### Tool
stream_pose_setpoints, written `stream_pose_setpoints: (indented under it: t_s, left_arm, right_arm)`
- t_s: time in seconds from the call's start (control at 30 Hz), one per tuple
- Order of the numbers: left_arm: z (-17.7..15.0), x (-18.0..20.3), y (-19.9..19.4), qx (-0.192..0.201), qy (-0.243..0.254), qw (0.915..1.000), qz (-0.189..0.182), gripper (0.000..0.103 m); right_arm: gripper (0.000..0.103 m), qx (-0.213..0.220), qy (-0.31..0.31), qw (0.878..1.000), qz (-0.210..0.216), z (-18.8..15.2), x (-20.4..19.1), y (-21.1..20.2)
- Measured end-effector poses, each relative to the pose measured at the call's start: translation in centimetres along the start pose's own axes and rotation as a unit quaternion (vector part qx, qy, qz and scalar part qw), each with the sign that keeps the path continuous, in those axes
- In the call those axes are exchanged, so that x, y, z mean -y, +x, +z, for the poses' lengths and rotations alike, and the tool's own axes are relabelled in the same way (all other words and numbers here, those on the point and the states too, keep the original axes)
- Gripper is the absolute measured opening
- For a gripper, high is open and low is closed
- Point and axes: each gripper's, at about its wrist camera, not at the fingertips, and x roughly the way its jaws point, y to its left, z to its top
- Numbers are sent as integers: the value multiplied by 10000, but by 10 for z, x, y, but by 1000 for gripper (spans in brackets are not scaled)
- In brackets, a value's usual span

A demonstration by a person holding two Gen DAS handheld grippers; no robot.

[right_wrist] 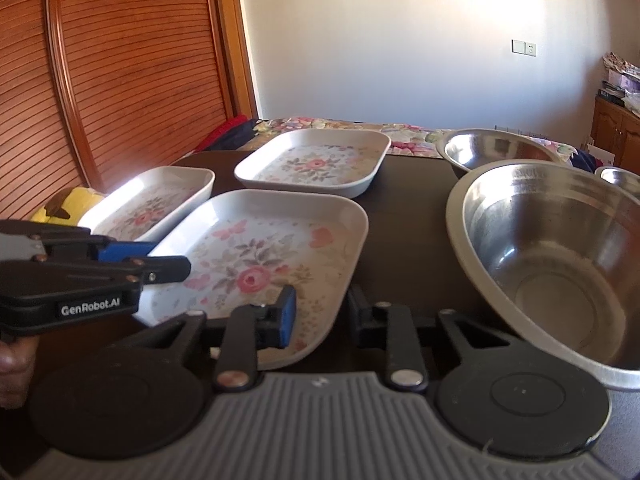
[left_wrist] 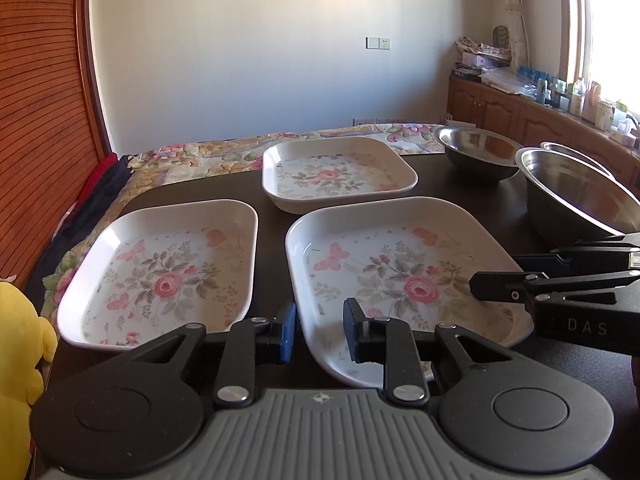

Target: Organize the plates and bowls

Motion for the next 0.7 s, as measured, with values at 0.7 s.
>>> stream_pose_setpoints:
  t_s: [0.7]
  left_arm:
    - [-24, 15, -55, 200, -145, 9997, -59, 25]
  right_arm:
    - [24, 240, 171, 9992, 262, -20, 2, -40]
